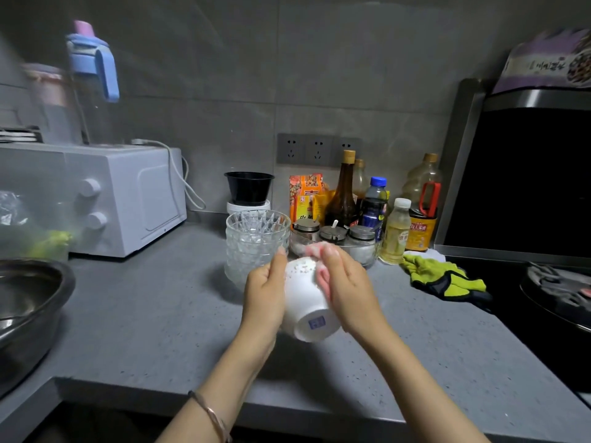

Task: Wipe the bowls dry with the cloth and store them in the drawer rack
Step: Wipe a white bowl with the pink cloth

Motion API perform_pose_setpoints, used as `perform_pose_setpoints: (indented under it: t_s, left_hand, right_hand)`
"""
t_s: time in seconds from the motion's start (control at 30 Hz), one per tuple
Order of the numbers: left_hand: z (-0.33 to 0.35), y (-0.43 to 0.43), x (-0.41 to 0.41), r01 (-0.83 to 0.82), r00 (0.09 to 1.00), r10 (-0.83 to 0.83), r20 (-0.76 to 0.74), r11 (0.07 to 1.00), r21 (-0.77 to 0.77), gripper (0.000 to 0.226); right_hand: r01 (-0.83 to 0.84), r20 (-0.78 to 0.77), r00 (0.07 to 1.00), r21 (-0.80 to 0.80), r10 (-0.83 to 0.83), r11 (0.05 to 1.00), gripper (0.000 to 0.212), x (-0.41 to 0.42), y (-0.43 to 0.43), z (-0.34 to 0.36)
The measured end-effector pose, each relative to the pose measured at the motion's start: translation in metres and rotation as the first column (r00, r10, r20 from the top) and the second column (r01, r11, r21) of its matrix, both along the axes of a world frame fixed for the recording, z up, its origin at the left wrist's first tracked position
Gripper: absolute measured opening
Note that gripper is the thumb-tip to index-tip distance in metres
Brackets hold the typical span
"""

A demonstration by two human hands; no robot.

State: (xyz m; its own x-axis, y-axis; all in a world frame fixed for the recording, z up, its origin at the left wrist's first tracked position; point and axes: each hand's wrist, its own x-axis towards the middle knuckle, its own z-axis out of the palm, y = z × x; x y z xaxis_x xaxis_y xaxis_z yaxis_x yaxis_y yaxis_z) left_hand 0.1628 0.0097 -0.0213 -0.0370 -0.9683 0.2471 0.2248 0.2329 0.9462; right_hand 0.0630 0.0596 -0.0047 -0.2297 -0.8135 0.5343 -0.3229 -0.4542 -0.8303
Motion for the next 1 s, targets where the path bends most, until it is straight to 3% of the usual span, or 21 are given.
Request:
perform_pose_setpoints:
  t_s: [0.03,0.07,0.17,0.27,0.37,0.47,0.57,0.7,0.8,0.9,1.0]
  left_hand:
    - [0.001,0.002,0.001,0.004,0.999,-0.003,-0.046,1.0,0.022,0.038]
    - [0.0,0.003,0.001,0.014,0.996,-0.011,-0.084,0.999,0.04,0.036]
    - [-0.006,0.006,0.002,0.09,0.99,-0.08,-0.112,0.992,0.086,0.038]
    - [-0.004,0.004,0.007,0.117,0.988,-0.121,0.092,0.992,0.044,0.044]
    - [0.008,0.005,0.008,0.127,0.945,-0.085,0.317,0.985,-0.113,0.048]
    - [0.013,0.009,0.002,0.106,0.92,-0.002,0.393,0.964,-0.245,0.055]
    - [0.011,0.009,-0.002,0.046,0.953,0.041,0.3,0.959,-0.279,0.057]
    - [0.015,0.008,-0.003,0.012,1.0,-0.012,-0.006,1.0,-0.004,0.041]
    - [0.018,0.003,-0.002,-0.06,0.995,0.066,-0.073,0.995,0.083,0.036]
    - [0.019,0.001,-0.002,-0.1,0.995,0.099,0.03,0.995,0.018,0.041]
    - [0.015,0.003,-0.004,-0.059,0.983,0.077,0.164,0.992,-0.109,0.045]
  right_hand:
    - [-0.063,0.156,0.986,0.068,0.052,0.996,0.036,-0.001,0.002,0.003]
    - [-0.066,0.214,0.976,0.129,0.037,0.989,0.038,-0.003,0.006,0.004]
    - [0.119,0.064,0.988,0.292,-0.144,0.949,0.045,-0.012,0.009,0.003]
    - [0.209,-0.048,0.978,0.309,-0.204,0.928,0.051,-0.02,0.007,0.005]
    - [0.246,-0.162,0.964,0.24,-0.211,0.939,0.056,-0.023,0.006,0.007]
    - [0.277,-0.232,0.944,0.166,-0.235,0.946,0.054,-0.019,0.004,0.008]
    - [0.268,-0.186,0.95,0.064,-0.252,0.961,0.06,-0.014,0.005,0.002]
    - [0.108,-0.062,0.991,-0.136,-0.117,0.985,0.046,-0.011,0.015,-0.017]
    - [0.089,-0.236,0.96,-0.246,-0.149,0.965,0.05,-0.002,0.025,-0.034]
    - [0.166,-0.468,0.829,-0.319,-0.307,0.933,0.056,0.0,0.024,-0.041]
    - [0.195,-0.563,0.738,-0.35,-0.372,0.916,0.053,-0.005,0.021,-0.029]
